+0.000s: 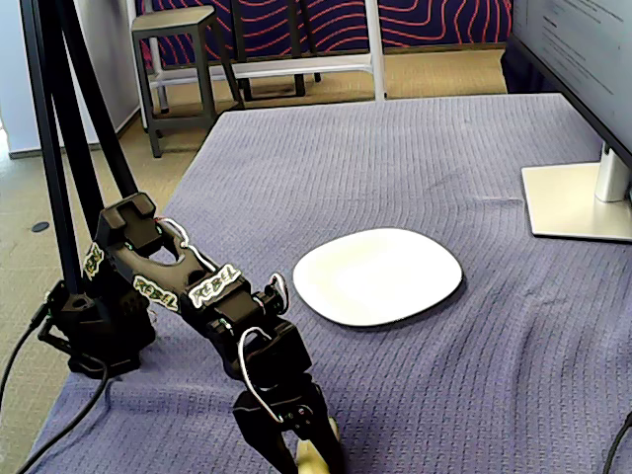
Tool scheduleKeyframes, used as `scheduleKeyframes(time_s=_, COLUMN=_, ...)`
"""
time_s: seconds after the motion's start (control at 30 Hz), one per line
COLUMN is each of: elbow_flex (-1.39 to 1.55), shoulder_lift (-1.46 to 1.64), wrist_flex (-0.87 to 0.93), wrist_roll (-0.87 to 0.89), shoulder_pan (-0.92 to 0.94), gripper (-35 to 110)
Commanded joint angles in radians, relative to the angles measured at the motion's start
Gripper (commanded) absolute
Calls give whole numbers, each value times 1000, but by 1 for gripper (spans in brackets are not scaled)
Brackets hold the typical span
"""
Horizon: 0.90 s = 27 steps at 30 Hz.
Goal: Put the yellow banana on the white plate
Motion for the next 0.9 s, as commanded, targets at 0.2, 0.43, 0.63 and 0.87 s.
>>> scheduleKeyframes(time_s=0.2, elbow_flex=14, shoulder_lift=58, wrist_flex=-9, wrist_roll=43, shoulder_pan=15, gripper=0)
scheduleKeyframes(time_s=0.43, elbow_flex=2, shoulder_lift=117, wrist_flex=32, wrist_roll=97, shoulder_pan=-5, gripper=0)
scheduleKeyframes(time_s=0.63, elbow_flex=6, shoulder_lift=183, wrist_flex=89, wrist_roll=138, shoulder_pan=-43, gripper=0)
scheduleKeyframes(time_s=0.87, elbow_flex=40, shoulder_lift=258, wrist_flex=120, wrist_roll=124, shoulder_pan=-78, gripper=0)
